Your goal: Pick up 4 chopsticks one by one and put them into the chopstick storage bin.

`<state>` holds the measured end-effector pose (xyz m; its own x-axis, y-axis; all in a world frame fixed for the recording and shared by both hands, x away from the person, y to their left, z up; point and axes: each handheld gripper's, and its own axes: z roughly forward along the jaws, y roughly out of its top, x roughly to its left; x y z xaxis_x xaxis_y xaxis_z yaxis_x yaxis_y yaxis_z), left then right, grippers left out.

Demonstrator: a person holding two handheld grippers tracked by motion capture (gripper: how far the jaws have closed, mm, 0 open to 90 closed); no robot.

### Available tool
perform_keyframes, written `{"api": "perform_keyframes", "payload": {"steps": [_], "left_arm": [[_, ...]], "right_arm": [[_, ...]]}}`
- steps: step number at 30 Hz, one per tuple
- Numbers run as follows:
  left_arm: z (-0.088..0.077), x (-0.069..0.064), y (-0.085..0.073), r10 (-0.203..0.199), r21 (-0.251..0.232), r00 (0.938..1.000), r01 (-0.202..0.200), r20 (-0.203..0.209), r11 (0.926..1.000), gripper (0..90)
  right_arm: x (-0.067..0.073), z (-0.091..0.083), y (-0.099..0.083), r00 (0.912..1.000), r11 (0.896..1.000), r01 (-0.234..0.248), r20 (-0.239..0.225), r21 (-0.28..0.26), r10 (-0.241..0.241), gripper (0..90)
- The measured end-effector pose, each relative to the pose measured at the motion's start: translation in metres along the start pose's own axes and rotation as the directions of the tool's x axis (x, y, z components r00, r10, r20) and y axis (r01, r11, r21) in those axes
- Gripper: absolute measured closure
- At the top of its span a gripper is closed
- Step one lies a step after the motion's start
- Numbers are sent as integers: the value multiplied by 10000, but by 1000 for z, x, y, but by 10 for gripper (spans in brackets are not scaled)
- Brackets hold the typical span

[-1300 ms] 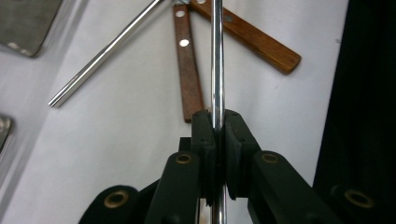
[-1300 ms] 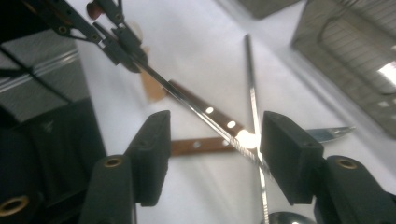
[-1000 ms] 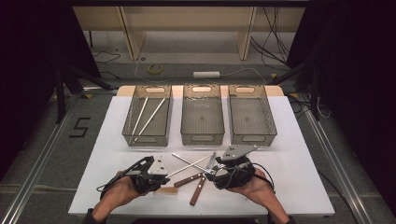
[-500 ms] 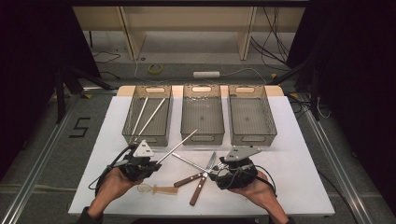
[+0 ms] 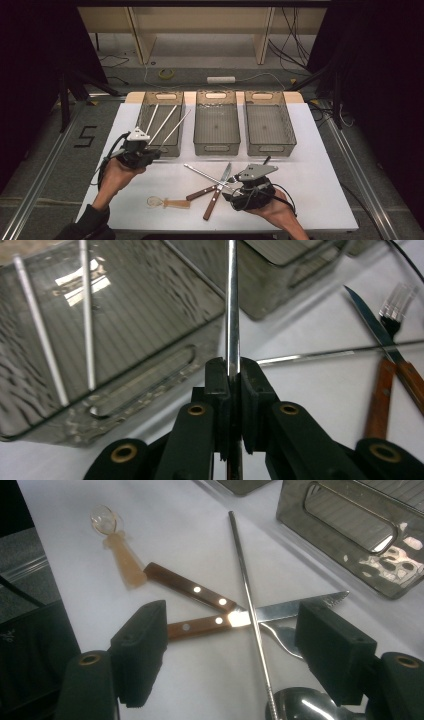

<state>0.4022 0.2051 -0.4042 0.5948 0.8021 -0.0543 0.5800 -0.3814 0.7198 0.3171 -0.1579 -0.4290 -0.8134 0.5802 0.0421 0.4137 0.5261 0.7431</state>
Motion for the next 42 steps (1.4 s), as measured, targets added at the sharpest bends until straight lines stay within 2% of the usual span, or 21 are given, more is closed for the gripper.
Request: {"api": "perform_keyframes", "payload": {"steps": [5, 7, 16, 19, 27, 32, 34, 42], "left_arm": [[6, 18, 15, -476, -147, 9988, 474, -127, 9988, 835], [10, 25, 21, -530, -105, 9983, 527, -222, 9986, 835], [27, 52, 41, -1284, -281, 9901, 1270, -570, 9915, 835], [33, 60, 45, -1423, -275, 9874, 1407, -690, 9897, 835], [49, 72, 52, -1712, -270, 9805, 1694, -968, 9852, 835], [59, 78, 51, -1761, 9, 9774, 1774, -1173, 9841, 834], [63, 80, 50, -1953, 1, 9733, 1967, -1202, 9805, 834], [72, 81, 46, -1975, 273, 9720, 2025, -1271, 9789, 832]], "right_arm": [[2, -3, -4, 9999, 9999, -17, -148, -127, 15, 302], [4, -4, -6, 9999, 9999, -30, -146, -131, 28, 301], [9, -5, -8, 9995, 9999, 76, -297, -77, -79, 300], [10, -4, -8, 9993, 9999, 85, -358, -71, -88, 300], [11, -4, -9, 9989, 9999, 56, -455, -112, -61, 288], [12, -5, -8, 9989, 9998, 77, -470, -198, -86, 280], [12, -6, -8, 9988, 9997, 79, -474, -220, -89, 279], [13, -5, -9, 9988, 9999, 107, -478, -134, -113, 279]]}}
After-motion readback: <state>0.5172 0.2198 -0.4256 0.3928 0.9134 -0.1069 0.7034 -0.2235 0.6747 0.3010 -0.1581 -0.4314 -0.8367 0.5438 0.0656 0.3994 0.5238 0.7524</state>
